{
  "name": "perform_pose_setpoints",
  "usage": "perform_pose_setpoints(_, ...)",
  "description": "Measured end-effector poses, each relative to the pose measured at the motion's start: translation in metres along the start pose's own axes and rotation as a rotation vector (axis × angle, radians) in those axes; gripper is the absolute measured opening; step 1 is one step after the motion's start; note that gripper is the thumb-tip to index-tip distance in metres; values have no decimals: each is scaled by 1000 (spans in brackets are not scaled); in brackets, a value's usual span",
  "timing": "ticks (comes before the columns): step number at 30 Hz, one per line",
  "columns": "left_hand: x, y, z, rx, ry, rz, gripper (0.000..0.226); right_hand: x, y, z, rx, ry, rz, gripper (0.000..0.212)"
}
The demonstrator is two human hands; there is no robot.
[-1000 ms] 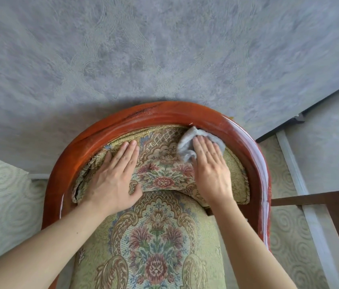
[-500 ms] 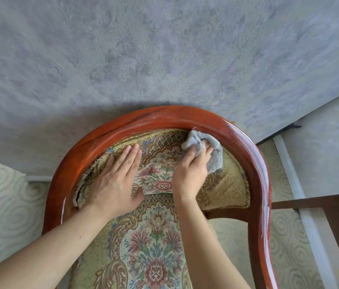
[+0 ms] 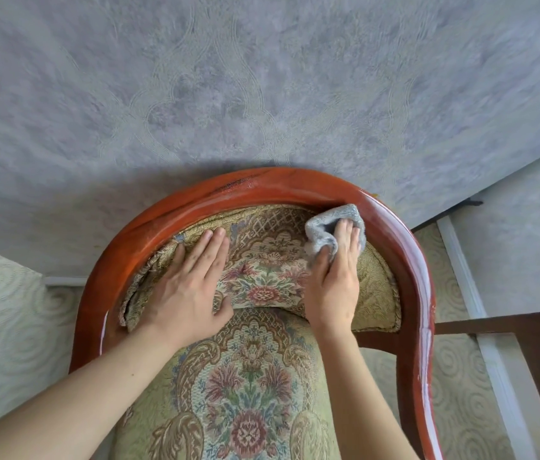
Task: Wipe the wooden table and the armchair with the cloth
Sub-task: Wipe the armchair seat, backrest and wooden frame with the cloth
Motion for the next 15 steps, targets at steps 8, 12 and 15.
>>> perform_pose_setpoints(8,-1,3,0,-8,0,6,93,37,65,9,317,-268,118,52)
perform_pose_setpoints(12,0,3,1,-12,-6,20,89,11,33,0,265,-299,269,53)
perform_pose_setpoints(15,1,5,0,5,-23,37,88,-14,10,-4,212,-142,288,53)
Point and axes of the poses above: each hand's wrist, its own z-axis away from the middle knuckle, its own y-axis out of the palm, x = y × z, the point moved 8 cm from there along -z, towards the middle knuckle, and after that the axes turned 4 degrees about -z, right-handed, at the moved point
